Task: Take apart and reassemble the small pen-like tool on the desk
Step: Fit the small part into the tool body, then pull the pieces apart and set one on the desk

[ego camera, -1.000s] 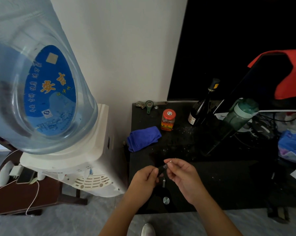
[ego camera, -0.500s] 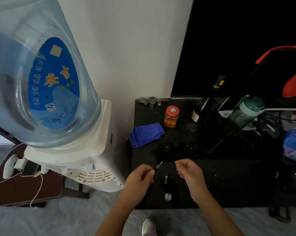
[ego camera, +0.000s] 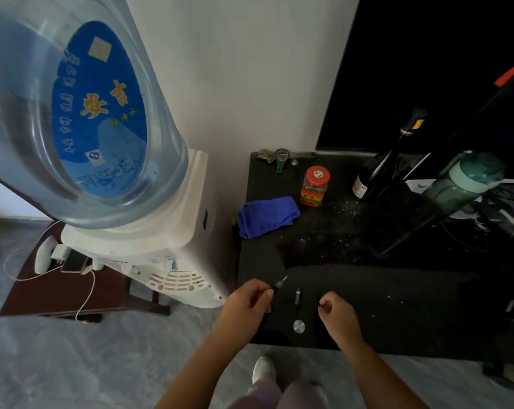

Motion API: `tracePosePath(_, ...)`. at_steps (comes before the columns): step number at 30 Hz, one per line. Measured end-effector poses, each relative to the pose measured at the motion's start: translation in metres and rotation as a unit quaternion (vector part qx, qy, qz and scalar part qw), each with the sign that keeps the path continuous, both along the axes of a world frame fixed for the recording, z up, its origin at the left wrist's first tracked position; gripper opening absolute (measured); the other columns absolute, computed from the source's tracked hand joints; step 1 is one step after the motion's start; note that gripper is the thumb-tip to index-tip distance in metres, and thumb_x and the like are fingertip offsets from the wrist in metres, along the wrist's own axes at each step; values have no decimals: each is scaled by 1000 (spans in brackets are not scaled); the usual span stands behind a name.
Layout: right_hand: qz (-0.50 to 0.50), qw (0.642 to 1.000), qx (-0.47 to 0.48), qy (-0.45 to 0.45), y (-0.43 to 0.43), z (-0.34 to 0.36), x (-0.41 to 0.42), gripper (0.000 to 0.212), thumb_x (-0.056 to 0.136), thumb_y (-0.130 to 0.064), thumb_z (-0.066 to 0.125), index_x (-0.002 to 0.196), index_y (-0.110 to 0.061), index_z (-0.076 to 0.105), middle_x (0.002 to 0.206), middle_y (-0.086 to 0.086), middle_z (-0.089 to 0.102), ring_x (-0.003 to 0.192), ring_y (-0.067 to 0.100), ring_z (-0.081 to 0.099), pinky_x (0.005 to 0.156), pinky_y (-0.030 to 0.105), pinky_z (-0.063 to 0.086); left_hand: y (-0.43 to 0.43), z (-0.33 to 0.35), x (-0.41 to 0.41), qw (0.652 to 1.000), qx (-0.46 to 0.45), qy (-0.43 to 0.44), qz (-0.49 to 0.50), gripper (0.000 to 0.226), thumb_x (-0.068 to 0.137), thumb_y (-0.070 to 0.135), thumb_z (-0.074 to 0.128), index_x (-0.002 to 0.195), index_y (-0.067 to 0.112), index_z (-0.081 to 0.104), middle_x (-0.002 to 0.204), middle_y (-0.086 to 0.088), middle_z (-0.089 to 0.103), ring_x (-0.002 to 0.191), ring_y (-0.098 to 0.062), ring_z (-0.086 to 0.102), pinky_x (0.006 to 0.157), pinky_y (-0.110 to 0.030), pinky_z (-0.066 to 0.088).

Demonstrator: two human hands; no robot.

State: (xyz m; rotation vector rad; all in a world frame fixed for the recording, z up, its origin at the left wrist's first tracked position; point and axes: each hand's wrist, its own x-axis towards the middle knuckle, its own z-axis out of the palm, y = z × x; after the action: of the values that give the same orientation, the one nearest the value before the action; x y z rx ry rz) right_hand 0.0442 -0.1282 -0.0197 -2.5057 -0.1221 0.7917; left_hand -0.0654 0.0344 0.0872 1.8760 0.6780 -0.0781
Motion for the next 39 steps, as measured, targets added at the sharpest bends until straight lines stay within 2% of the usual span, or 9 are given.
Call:
tracePosePath(5, 3, 1000, -21, 13, 3, -3, 0, 14, 85, -15, 57, 99, -17, 56, 90, 0, 60, 82, 11, 57, 72, 25, 47, -3, -1, 0, 1000, 12, -3, 3, 26, 89, 21, 51, 67, 36, 51, 62, 9, 56, 58, -1, 51, 59, -11, 40)
tracePosePath(11, -26, 999, 3, 37, -2, 8, -1, 30, 82, -13, 60, 111, -15, 52, 81, -4, 53, 78, 11, 55, 68, 23, 42, -5, 2, 6, 1000, -2, 0, -10, 23, 89, 22, 50, 71, 36, 52, 63, 9, 57, 59, -3, 52, 63, -19, 41)
tracePosePath(13, -97, 991, 79, 40, -2, 22, -3, 28, 82, -11, 60, 110, -12, 55, 80, -3, 54, 76, 11, 55, 64, 22, 42, -6, 2, 8, 1000, -11, -2, -13, 22, 89, 22, 51, 72, 35, 52, 63, 9, 57, 60, -3, 54, 64, -18, 42)
tracePosePath(16, -208, 936, 264, 108, 10, 61, -8, 20, 84, -7, 56, 102, -10, 62, 80, 2, 59, 72, 12, 54, 61, 22, 41, -7, 2, 13, 999, -31, -18, -3, 23, 88, 19, 53, 70, 34, 54, 61, 8, 57, 52, 2, 52, 65, -22, 44)
tracePosePath(20, -206, 866, 396, 225, 29, 110, -16, 16, 85, -8, 55, 91, -14, 68, 78, 5, 64, 71, 16, 54, 63, 25, 40, -6, 8, 21, 998, -45, -49, 2, 18, 87, 14, 55, 74, 26, 57, 61, 7, 57, 49, 5, 52, 55, -8, 43)
tracePosePath(22, -194, 863, 406, 231, 35, 121, -17, 15, 85, -10, 56, 91, -15, 68, 81, 5, 66, 75, 18, 55, 68, 28, 42, -5, 11, 23, 997, -52, -62, 1, 15, 86, 12, 55, 77, 23, 58, 62, 6, 57, 50, 6, 52, 54, -6, 44)
tracePosePath(25, -189, 865, 411, 219, 40, 128, -17, 13, 84, -9, 57, 88, -16, 68, 82, 5, 65, 74, 17, 55, 67, 28, 41, -5, 13, 25, 996, -52, -70, -2, 17, 85, 13, 57, 74, 26, 58, 62, 7, 57, 50, 5, 52, 55, -9, 44)
tracePosePath(32, -206, 858, 421, 211, 43, 128, -18, 12, 82, -9, 59, 77, -16, 67, 75, 4, 63, 71, 15, 53, 65, 28, 39, -4, 14, 23, 996, -48, -70, 4, 22, 83, 14, 61, 70, 32, 58, 61, 8, 58, 54, 4, 53, 66, -27, 49)
tracePosePath(39, -213, 840, 440, 235, 55, 123, -19, 9, 82, -9, 58, 81, -13, 66, 77, 4, 64, 73, 16, 56, 67, 29, 40, 11, 11, 13, 998, -26, -58, 5, 23, 82, 15, 62, 75, 36, 59, 75, 5, 64, 70, -7, 59, 71, -25, 50)
